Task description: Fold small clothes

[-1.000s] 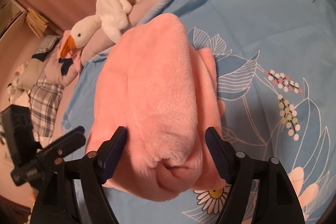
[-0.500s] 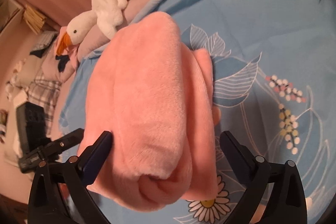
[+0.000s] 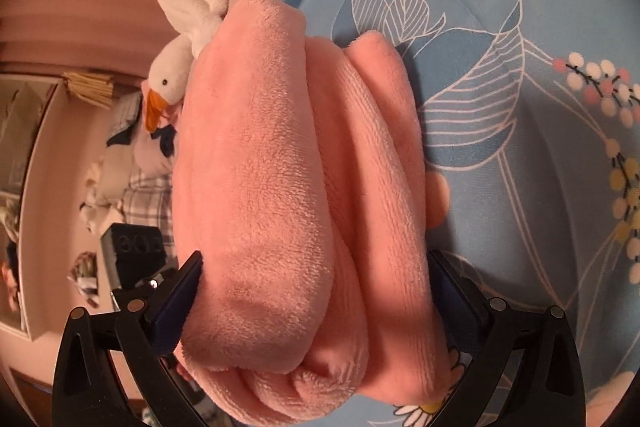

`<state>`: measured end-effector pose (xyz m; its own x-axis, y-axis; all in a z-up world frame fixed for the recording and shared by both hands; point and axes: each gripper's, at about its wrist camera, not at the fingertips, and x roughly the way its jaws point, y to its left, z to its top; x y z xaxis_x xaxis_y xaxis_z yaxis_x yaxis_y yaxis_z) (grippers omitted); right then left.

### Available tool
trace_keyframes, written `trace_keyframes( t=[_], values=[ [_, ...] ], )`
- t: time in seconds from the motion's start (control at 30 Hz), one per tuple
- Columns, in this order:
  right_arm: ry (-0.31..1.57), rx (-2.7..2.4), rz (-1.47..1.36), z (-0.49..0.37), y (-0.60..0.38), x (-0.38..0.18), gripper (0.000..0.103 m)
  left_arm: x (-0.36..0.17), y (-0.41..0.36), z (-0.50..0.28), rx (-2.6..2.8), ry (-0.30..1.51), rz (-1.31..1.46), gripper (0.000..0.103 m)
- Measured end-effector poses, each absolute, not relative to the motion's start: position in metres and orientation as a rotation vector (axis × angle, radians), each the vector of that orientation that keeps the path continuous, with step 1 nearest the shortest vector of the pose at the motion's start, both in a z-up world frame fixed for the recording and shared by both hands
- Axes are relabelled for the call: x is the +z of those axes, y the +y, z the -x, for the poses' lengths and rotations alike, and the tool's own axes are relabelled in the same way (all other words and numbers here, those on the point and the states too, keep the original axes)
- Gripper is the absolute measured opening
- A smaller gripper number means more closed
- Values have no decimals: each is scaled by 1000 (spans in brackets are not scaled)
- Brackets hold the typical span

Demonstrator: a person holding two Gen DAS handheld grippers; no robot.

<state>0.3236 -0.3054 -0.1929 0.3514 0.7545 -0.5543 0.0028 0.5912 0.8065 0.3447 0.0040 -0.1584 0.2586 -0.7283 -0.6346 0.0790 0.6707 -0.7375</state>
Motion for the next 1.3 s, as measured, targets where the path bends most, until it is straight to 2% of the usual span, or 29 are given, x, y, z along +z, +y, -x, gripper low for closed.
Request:
trace_keyframes(
  t=[0.2, 0.3, 0.5, 0.57, 0.67, 1.0, 1.3],
  values=[
    [1104, 574, -852, -325, -303, -195, 102, -170, -1, -350, -639, 1202, 767, 101],
    [1072, 587, -853, -322, -301, -192, 93, -167, -1, -349, -656, 1187, 784, 90],
    [980, 592, -813, -312, -297, -182, 75, -155, -4, -344, -638, 1146, 734, 79],
    [936, 588, -785, -307, -295, -174, 66, -149, -6, -341, -636, 1127, 713, 77],
    [887, 579, -754, -303, -292, -165, 62, -140, -7, -337, -638, 1100, 702, 77],
    [783, 578, -730, -285, -299, -137, 60, -111, -16, -315, -677, 1053, 648, 77],
    [737, 530, -743, -254, -336, -129, 61, -96, -63, -297, -749, 1065, 575, 78]
  ],
)
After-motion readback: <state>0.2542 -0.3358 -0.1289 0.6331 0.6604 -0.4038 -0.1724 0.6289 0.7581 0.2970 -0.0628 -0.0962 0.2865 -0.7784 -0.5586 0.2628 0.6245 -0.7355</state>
